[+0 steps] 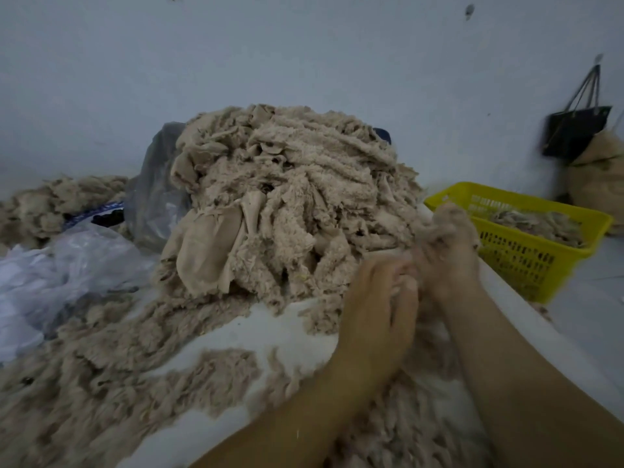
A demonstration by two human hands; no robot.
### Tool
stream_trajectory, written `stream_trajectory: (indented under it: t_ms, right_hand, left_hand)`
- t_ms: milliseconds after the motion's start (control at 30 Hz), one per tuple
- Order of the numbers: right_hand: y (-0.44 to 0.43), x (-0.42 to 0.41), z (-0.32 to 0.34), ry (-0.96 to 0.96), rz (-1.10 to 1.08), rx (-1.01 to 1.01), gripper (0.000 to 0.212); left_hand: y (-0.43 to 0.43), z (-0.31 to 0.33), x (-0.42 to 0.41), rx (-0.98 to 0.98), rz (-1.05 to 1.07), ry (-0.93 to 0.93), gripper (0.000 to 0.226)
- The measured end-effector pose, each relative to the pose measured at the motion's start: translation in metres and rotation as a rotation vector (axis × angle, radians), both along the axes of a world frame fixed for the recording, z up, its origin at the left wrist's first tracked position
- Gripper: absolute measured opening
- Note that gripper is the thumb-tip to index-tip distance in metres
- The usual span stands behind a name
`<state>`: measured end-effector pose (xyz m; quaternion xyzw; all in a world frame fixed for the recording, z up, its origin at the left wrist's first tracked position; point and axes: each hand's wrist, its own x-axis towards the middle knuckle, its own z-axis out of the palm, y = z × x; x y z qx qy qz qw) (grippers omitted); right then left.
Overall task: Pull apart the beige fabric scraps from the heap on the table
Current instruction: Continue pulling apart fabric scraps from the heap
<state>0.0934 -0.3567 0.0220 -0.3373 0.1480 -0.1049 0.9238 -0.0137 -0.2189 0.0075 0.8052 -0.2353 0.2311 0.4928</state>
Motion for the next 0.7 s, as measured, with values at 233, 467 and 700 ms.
stream_trajectory:
  t_ms: [233,467,700]
  right_hand:
    - [0.092,-0.021,-0.029,0.257,-0.137,-0.488,0.038]
    - [0.135,-0.056,-0.03,0.19,0.018,-0.587,0.024]
    - [0.153,0.003,-0.006,-0.052,0.26,-1.311,0.034]
  left_hand:
    - [0.011,0.006,0.087,-0.074,0.254,0.281,0.032]
    - [0.05,-0.025,0.038,-0.508,0.314,0.385,0.016]
    - [0.094,-0.004,0.044,-0.52,0.431,0.362,0.015]
